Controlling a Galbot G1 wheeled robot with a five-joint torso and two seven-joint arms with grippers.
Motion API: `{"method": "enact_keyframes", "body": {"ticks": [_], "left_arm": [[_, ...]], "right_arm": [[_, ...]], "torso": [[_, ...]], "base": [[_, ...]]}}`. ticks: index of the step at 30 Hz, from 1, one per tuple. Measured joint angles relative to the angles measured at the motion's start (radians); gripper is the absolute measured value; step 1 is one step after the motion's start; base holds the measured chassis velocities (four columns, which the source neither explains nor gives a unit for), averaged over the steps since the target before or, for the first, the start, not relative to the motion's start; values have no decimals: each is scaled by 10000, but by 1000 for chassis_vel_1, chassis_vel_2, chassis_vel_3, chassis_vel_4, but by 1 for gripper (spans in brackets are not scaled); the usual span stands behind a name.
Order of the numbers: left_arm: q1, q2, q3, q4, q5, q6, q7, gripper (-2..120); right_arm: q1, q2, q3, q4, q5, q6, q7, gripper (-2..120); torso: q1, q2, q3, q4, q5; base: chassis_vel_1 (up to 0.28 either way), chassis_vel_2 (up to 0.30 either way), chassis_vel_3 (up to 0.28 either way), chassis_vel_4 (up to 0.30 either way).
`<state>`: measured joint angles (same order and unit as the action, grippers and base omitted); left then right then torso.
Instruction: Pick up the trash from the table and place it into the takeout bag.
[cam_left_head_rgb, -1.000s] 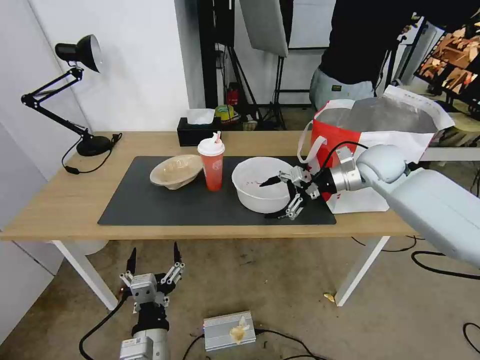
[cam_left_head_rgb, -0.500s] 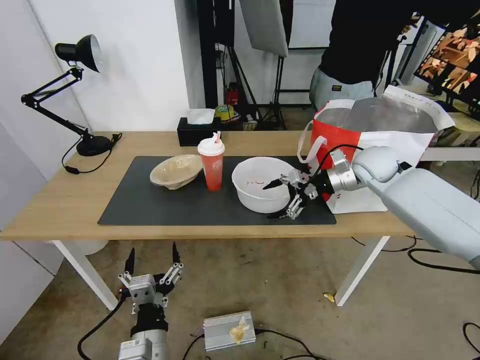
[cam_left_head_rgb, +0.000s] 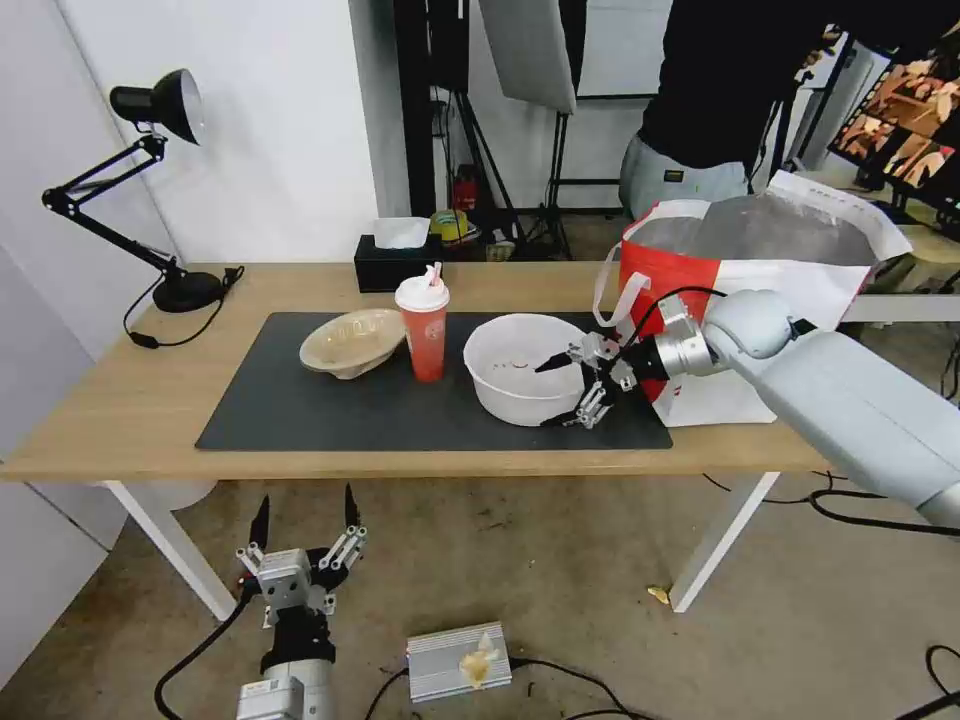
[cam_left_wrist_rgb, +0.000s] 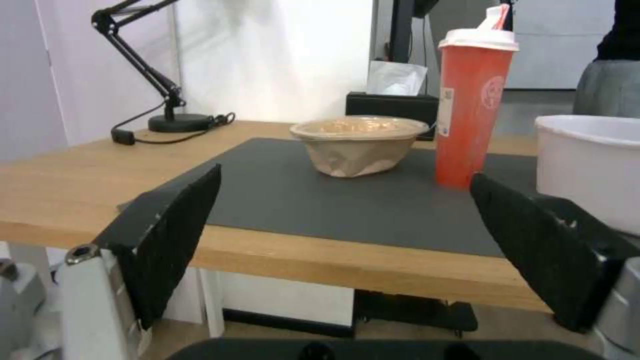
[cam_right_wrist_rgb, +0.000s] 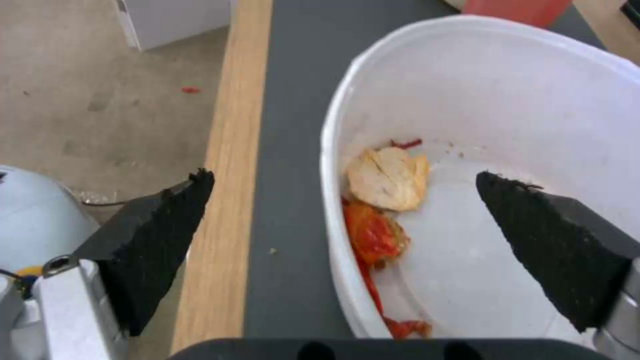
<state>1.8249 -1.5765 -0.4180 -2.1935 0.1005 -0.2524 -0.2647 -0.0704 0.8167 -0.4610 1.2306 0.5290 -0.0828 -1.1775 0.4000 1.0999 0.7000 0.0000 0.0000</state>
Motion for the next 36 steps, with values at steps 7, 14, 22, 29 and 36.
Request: {"method": "enact_keyframes", "body": {"ticks": [7,14,22,29,36], "left_arm": [[-12,17,-3,0,-36,-10,-3,100],[-33,28,-43,-1,-78,-19,-11,100],[-74,51,-30,41,-101,-22,-16,100],[-100,64,-30,87,-124,-29,-19,100],[-119,87,-51,73,-187,-37,-25,100]], "right_arm": [[26,180,-40,-333,-310,68,-161,95],[107,363,-36,-580,-414,84,-563,75],[129,421,-54,-671,-536,55,-916,40],[89,445,-40,-725,-613,34,-978,19],[70,473,-44,-735,-748,32,-1016,0]], "torso": [[0,0,0,0,0],[0,0,0,1,0],[0,0,0,0,0],[0,0,-2,0,0],[0,1,-2,-1,-1]], "base": [[0,0,0,0],[0,0,0,0],[0,0,0,0],[0,0,0,0],[0,0,0,0]]}}
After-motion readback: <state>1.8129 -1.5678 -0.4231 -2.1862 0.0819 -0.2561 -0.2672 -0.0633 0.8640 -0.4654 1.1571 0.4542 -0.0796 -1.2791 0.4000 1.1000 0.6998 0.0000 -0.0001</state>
